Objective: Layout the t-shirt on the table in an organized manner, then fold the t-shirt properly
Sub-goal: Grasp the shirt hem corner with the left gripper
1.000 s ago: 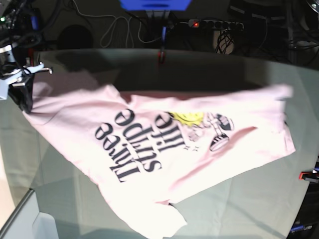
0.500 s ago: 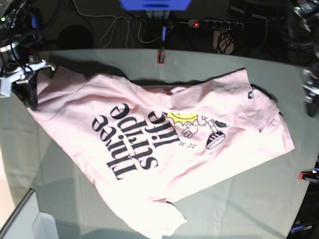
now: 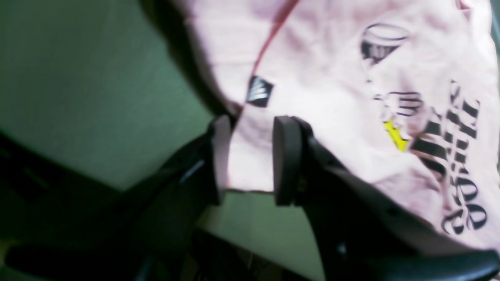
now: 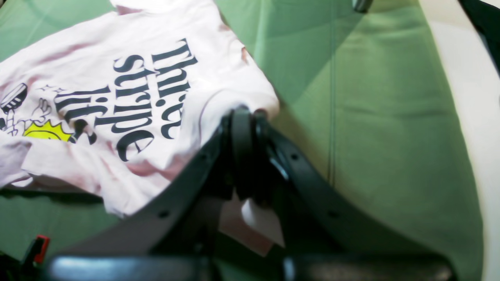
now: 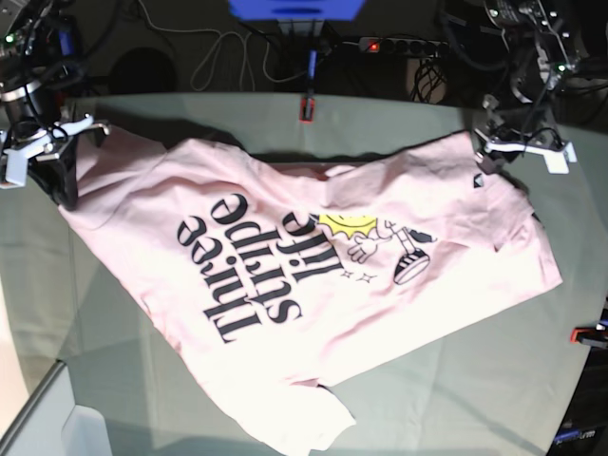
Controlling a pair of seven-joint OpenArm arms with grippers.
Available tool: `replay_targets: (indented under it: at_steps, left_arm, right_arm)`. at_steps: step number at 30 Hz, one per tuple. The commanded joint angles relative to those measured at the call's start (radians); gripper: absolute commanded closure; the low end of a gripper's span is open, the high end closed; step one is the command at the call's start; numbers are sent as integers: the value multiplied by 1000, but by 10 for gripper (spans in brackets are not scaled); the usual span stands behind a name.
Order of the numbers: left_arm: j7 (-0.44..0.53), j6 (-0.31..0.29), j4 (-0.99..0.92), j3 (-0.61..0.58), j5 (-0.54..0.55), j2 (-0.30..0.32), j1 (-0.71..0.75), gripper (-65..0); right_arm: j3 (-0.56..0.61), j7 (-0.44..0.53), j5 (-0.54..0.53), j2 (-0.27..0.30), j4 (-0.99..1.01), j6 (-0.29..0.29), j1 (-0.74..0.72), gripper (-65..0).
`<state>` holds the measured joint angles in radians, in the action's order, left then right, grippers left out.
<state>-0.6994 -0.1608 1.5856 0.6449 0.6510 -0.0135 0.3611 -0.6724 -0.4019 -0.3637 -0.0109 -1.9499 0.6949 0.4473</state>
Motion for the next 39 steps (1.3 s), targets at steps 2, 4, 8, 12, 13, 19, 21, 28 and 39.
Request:
replay_targets:
  at_steps: [2, 4, 8, 12, 13, 19, 21, 28, 39]
  left_arm:
    - [10, -4, -3, -3, 6, 7, 3, -191]
    - [10, -4, -12, -3, 6, 7, -4, -191]
    - [8, -4, -49, -1, 6, 8, -7, -191]
    - [8, -4, -87, -40, 5, 16, -9, -209]
    - [8, -4, -95, -61, 5, 28, -9, -230]
    - [11, -4, -121, -145, 5, 57, -3, -423]
    - [10, -4, -124, -149, 5, 57, -3, -450]
    - [10, -12, -121, -152, 6, 57, 22, -256]
    - [10, -15, -58, -149, 14, 57, 45, 0]
  right_arm:
    - [-2, 30, -19, 10, -16, 3, 5, 0]
    - [-2, 30, -19, 10, -16, 3, 3, 0]
    - [-2, 30, -19, 10, -15, 3, 3, 0]
    - [-2, 30, -19, 10, -15, 3, 3, 0]
    - [-2, 30, -19, 10, -15, 3, 3, 0]
    - [-2, 30, -19, 9, -15, 3, 8, 0]
    - [-2, 30, -19, 9, -15, 3, 8, 0]
    - [-2, 30, -19, 9, -15, 3, 11, 0]
    - [-4, 30, -19, 6, -15, 3, 12, 0]
